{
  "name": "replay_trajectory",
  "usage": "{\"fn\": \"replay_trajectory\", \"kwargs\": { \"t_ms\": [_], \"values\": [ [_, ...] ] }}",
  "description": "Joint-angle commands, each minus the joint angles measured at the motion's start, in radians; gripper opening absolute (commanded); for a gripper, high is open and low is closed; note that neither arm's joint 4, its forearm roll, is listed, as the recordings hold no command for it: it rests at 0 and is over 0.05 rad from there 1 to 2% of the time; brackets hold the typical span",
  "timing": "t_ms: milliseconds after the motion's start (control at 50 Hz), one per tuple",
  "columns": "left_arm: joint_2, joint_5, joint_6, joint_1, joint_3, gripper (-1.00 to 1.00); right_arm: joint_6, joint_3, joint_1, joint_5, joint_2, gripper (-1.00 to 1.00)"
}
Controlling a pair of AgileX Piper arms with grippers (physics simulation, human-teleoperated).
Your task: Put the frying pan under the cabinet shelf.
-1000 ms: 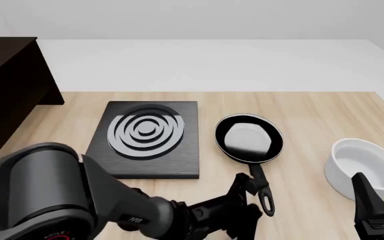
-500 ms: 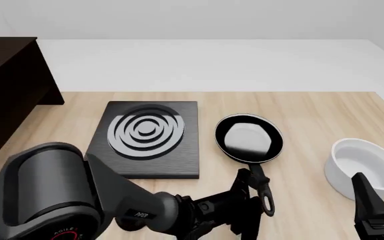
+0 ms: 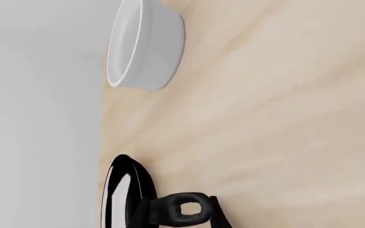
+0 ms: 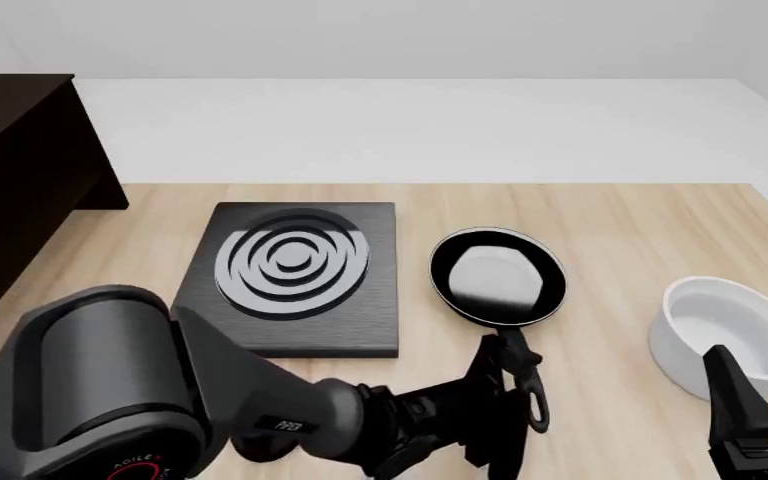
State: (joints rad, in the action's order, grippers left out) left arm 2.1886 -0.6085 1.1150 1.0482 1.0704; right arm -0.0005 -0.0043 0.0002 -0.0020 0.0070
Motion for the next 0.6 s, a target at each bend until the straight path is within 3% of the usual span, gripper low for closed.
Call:
{"fn": "replay_trajectory", "kwargs": {
  "t_ms": [20, 120, 140, 460, 600],
  "values": [
    [0.138, 0.035, 0.360, -0.020, 0.030, 1.00, 0.000, 0.000, 0.000, 0.000, 0.000, 1.00],
    [0.128, -0.011, 0.347, 0.012, -0.015, 1.00, 0.000, 0.000, 0.000, 0.000, 0.000, 1.00],
    [0.124, -0.016, 0.345, 0.015, -0.022, -1.00, 0.000, 0.000, 0.000, 0.000, 0.000, 1.00],
    [0.154, -0.140, 0.401, -0.003, -0.129, -1.00, 0.000, 0.000, 0.000, 0.000, 0.000, 1.00],
    [0.164, -0.260, 0.524, -0.012, -0.218, -1.00, 0.000, 0.000, 0.000, 0.000, 0.000, 1.00]
  ]
}}
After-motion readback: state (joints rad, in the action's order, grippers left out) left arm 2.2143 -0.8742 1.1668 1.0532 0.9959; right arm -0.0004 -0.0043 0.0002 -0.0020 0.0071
